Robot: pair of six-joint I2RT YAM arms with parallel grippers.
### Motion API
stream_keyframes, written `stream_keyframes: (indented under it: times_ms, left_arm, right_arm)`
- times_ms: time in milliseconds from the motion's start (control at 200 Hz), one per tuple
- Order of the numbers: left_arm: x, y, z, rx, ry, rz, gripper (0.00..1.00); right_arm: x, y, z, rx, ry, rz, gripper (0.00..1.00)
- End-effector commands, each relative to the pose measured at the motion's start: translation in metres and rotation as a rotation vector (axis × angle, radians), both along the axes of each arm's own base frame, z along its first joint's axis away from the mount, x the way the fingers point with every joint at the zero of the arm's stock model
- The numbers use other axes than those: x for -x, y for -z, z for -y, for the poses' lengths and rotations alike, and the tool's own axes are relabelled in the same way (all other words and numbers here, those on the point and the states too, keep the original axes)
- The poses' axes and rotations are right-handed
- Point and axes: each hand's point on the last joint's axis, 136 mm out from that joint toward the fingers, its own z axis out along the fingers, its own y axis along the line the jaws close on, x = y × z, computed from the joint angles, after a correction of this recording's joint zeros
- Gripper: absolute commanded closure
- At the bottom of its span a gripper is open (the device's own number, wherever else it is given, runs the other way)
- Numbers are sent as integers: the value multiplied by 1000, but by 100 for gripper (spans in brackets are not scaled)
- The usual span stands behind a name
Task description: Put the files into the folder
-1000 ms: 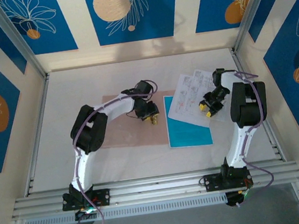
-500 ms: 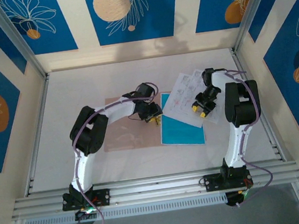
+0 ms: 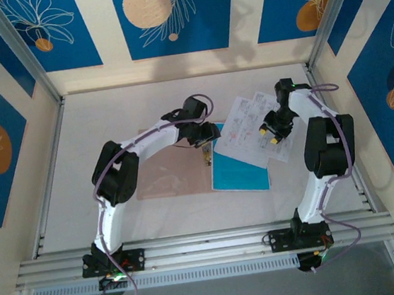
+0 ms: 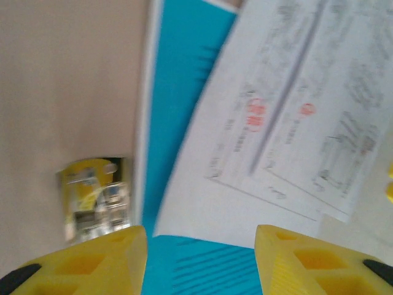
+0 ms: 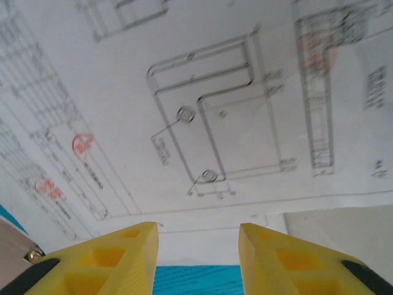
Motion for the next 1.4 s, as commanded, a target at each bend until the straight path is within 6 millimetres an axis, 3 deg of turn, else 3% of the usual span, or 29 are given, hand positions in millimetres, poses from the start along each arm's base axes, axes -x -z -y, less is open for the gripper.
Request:
stream_keyframes:
  times_ms: [0, 155, 315, 560, 815, 1395]
  left_arm:
    - [2, -4, 43, 91, 108, 33, 51]
    - [-7, 4, 68, 136, 115, 30, 52]
    - [-7, 19, 82, 181, 110, -6, 51]
    - [6, 46, 66, 114, 92, -53, 51]
    - [13, 53, 63, 105, 107, -68, 51]
    - [37, 58, 69, 55, 195, -83, 53]
  right_arm:
    - [0, 12, 20, -2, 37, -39, 61]
    - [5, 26, 38, -5, 62, -99, 62]
    - [18, 40, 41, 3, 17, -165, 61]
    - [41, 48, 42, 17, -36, -219, 60]
    - [62, 48, 34, 20, -100, -226, 60]
    - [54, 47, 8, -69, -177, -165, 60]
